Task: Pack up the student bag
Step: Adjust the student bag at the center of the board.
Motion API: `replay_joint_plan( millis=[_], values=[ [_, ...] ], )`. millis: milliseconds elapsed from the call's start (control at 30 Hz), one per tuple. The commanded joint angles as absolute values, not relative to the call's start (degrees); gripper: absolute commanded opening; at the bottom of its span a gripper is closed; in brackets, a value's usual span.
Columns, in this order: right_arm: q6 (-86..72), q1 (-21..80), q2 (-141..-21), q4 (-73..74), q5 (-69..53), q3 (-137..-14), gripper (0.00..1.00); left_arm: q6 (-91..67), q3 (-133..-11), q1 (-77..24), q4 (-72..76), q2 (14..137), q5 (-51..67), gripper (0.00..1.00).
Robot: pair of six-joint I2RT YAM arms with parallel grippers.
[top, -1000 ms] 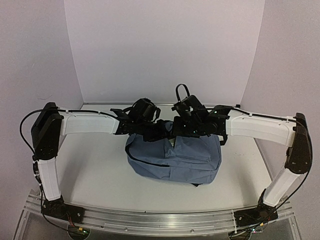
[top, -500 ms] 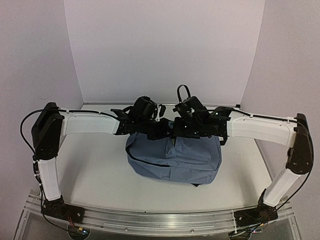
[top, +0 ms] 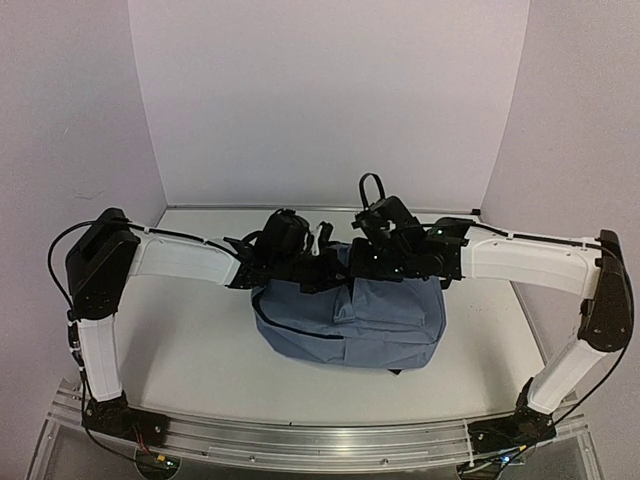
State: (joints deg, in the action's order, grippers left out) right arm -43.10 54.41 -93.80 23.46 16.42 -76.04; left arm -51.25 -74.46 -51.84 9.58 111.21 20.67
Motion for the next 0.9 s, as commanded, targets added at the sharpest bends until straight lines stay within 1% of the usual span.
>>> replay_joint_plan(
  millis=[0, 100, 233, 367, 567, 633, 700, 833, 867],
  values=[
    [-44.87, 54.75, -93.12, 15.97, 15.47, -75.38, 0.00, -51.86, -71.01, -53.34, 4.40, 104.06, 9.84, 0.00],
    [-45.27, 54.74, -94.20, 14.08, 13.05, -74.18, 0.00, -51.83, -69.62, -52.72, 2.38, 101.42, 8.24, 0.00],
    [-45.73, 54.90, -96.84, 10.16, 7.97, -73.47, 0.00, -52.19, -69.02, -52.30, 3.13, 101.09, 11.27, 0.00],
    [-45.54, 55.25, -97.98, 8.18, 6.07, -73.77, 0.00, -52.96, -67.88, -52.30, 4.23, 100.87, 12.74, 0.00],
    [-45.94, 55.27, -98.12, 7.65, 3.89, -73.45, 0.09, -53.44, -65.08, -52.27, 4.45, 97.80, 10.49, 0.00],
    [-45.99, 55.28, -96.45, 7.77, 2.99, -72.81, 0.15, -53.51, -64.42, -52.25, 3.73, 96.84, 9.96, 0.00],
    [-45.45, 55.22, -93.17, 7.79, 3.41, -72.28, 0.28, -53.38, -63.93, -52.25, 2.45, 96.18, 10.31, 0.00],
    [-42.99, 55.24, -85.86, 9.42, 6.50, -73.34, 0.52, -51.82, -62.19, -52.21, 2.53, 95.02, 12.30, 0.00],
    [-42.47, 55.27, -84.86, 10.26, 7.65, -74.21, 0.55, -51.36, -61.71, -52.21, 2.77, 94.68, 13.01, 0.00]
  ],
)
